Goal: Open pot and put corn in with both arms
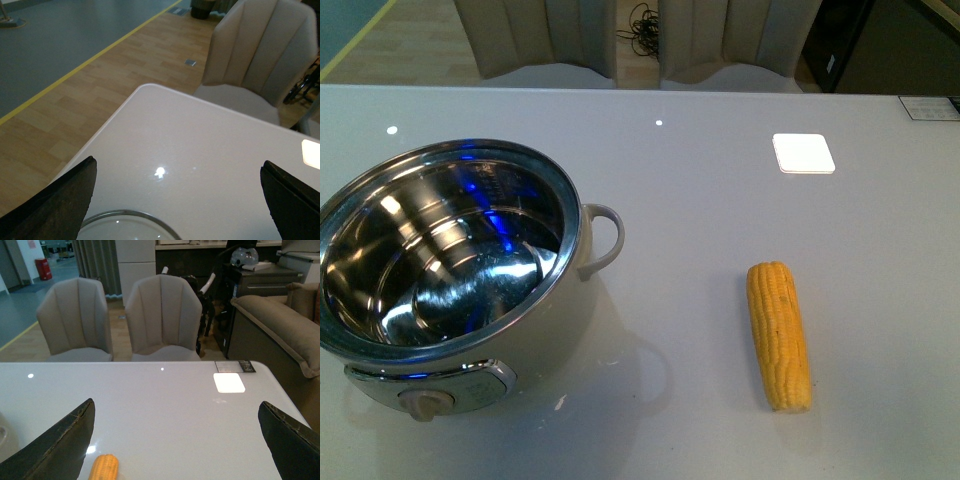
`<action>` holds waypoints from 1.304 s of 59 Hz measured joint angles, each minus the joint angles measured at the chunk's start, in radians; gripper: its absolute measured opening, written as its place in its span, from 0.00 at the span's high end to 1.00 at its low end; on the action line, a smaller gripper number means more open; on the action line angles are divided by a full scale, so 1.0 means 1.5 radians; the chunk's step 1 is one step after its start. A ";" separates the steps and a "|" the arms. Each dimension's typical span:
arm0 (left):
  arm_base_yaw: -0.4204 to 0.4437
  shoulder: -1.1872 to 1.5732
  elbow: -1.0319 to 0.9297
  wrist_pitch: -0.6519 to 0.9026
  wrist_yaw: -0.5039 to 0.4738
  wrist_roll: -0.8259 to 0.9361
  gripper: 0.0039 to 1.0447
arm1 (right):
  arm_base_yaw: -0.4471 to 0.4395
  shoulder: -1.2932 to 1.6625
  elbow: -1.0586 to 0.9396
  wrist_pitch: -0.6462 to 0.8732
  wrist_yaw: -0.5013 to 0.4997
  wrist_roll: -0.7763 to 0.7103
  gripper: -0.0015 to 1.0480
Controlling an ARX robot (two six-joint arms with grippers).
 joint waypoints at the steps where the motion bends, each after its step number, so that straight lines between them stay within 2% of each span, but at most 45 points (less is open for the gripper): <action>1: -0.004 -0.009 -0.004 -0.003 -0.001 -0.002 0.07 | 0.000 0.000 0.000 0.000 0.000 0.000 0.09; 17: -0.107 -0.226 -0.089 -0.068 -0.059 -0.070 0.07 | 0.000 0.000 0.000 0.000 0.000 0.000 0.09; 24: -0.172 -0.370 -0.144 -0.132 -0.095 -0.103 0.07 | 0.000 0.000 0.000 0.000 0.000 0.000 0.09; 29: -0.198 -0.454 -0.174 -0.177 -0.111 -0.115 0.07 | 0.000 0.000 0.000 0.000 0.000 0.000 0.09; 46: -0.240 -0.733 -0.260 -0.367 -0.143 -0.143 0.07 | 0.000 0.000 0.000 0.000 0.000 0.000 0.09; 58: -0.245 -0.789 -0.278 -0.403 -0.141 -0.154 0.07 | 0.000 0.000 0.000 0.000 0.000 0.000 0.09; 59: -0.244 -0.790 -0.280 -0.402 -0.131 -0.149 0.07 | 0.000 0.000 0.000 0.000 0.000 0.000 0.09; 62: -0.244 -0.806 -0.302 -0.372 -0.066 -0.074 0.21 | 0.000 0.000 0.000 0.000 0.000 0.000 0.09; 64: -0.252 -0.819 -0.312 -0.373 -0.063 -0.035 0.29 | 0.000 0.000 0.000 0.000 0.000 0.000 0.09; 72: -0.272 -0.858 -0.329 -0.392 -0.084 0.009 0.53 | 0.000 0.000 0.000 0.000 0.000 0.000 0.09; 77: -0.322 -0.881 -0.337 -0.409 -0.148 0.017 0.67 | 0.000 0.000 0.000 0.000 0.000 0.000 0.09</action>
